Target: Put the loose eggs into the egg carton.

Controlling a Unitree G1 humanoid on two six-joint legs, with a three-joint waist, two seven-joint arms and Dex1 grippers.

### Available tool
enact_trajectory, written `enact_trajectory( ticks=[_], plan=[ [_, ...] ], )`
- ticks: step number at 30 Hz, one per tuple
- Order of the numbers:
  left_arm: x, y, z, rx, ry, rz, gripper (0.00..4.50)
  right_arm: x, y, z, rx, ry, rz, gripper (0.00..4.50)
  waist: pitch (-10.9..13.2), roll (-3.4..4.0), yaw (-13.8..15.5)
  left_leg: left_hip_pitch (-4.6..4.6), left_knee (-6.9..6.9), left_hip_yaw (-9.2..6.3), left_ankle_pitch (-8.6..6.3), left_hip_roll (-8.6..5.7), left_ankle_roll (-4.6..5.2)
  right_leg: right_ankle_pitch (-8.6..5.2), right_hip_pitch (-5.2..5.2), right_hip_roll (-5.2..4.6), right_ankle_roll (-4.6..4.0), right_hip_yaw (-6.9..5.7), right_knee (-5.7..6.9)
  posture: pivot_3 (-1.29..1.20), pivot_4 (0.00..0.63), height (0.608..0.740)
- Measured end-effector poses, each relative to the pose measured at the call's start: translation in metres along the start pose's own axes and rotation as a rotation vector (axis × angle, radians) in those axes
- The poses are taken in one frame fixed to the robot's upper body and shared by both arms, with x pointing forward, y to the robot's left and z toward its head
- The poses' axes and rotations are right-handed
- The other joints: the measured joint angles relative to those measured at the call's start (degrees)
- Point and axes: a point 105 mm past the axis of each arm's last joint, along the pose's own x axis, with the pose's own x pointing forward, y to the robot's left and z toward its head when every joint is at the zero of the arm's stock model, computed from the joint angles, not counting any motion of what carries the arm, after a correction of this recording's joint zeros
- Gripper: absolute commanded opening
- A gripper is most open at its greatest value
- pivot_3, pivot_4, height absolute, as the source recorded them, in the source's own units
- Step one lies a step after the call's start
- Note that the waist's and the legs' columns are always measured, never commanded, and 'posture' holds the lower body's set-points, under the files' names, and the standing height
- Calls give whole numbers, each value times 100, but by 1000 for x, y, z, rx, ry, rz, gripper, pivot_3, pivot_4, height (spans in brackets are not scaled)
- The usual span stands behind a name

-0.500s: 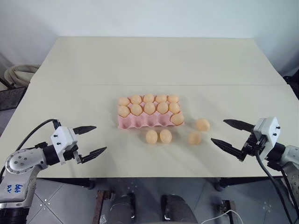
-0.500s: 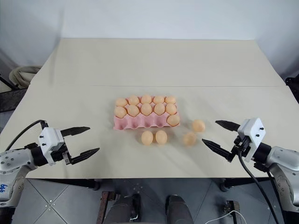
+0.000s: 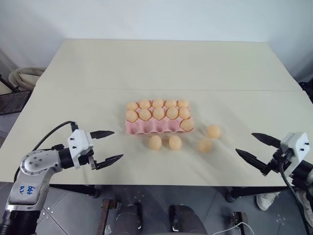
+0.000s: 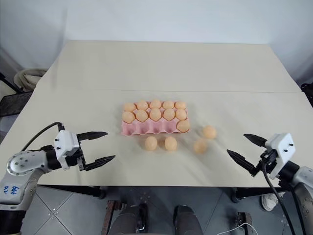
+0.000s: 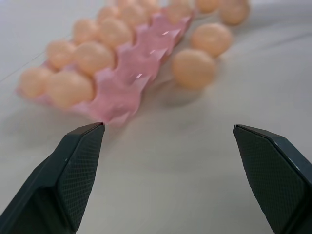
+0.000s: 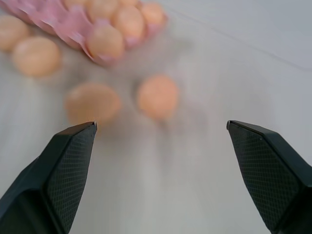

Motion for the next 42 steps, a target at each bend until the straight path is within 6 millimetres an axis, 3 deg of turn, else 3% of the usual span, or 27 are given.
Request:
enact_trajectory(
  ticks=[4, 9, 17, 22, 25, 29, 34, 38, 42],
  plan=[
    [8, 2, 7, 19, -27, -22, 4500, 2, -2, -1, 21, -18, -32, 4470, 0, 1, -70, 10, 4, 9, 6, 2, 5, 0, -4, 5, -1, 11, 23, 0, 150, 740],
    [7, 3, 5, 8, -24, -19, 4500, 19, -3, 15, 64, -42, -43, 4470, -1, 1, -63, 9, 10, 7, 10, 4, -1, 0, -10, 4, -1, 12, 37, 0, 150, 740],
    [-5, 11, 1, -49, -42, 40, 4500, 90, 11, 45, 145, 60, 103, 4470, -1, 1, -60, -3, 14, 5, 9, 4, -13, 2, -31, -1, -15, 12, 46, 0, 150, 740],
    [-7, 11, 0, -53, -44, 68, 4500, 121, 8, 30, 176, 200, 72, 4470, -1, 1, -15, -23, 10, 0, 11, 3, 3, 1, -41, -5, -15, 5, 27, 0, 150, 740],
    [-8, 8, 1, -49, -48, 80, 4500, 126, 2, 14, 181, 271, 28, 4470, -1, 1, -13, -38, 11, -1, 5, 1, 14, 2, -46, -6, -14, 1, 15, 0, 150, 740],
    [-8, 6, 5, -33, -54, 90, 4500, 126, -4, 4, 182, 305, -12, 3604, -1, 1, -18, -39, 11, 0, 5, 1, 16, 3, -46, -3, -12, -3, 13, 0, 150, 740],
    [-8, 4, 6, -40, -62, 99, 4500, 126, -2, 4, 186, 296, 5, 1916, -1, 1, -38, -30, 15, 2, 12, 4, 15, 3, -44, 2, -10, -1, 32, 0, 150, 740],
    [-9, 4, 6, -50, -62, 113, 4500, 135, 14, 26, 147, 186, 104, 1916, -1, 1, -56, -22, 16, 4, 16, 5, 11, 3, -42, 4, -11, 3, 44, 0, 150, 740],
    [-15, 7, 4, -73, -65, 160, 4500, 154, 37, 69, 105, 45, 218, 1916, 0, 1, -118, -18, 17, 6, 16, 6, 9, 3, -42, 4, -11, 7, 53, 0, 150, 740]
  ],
)
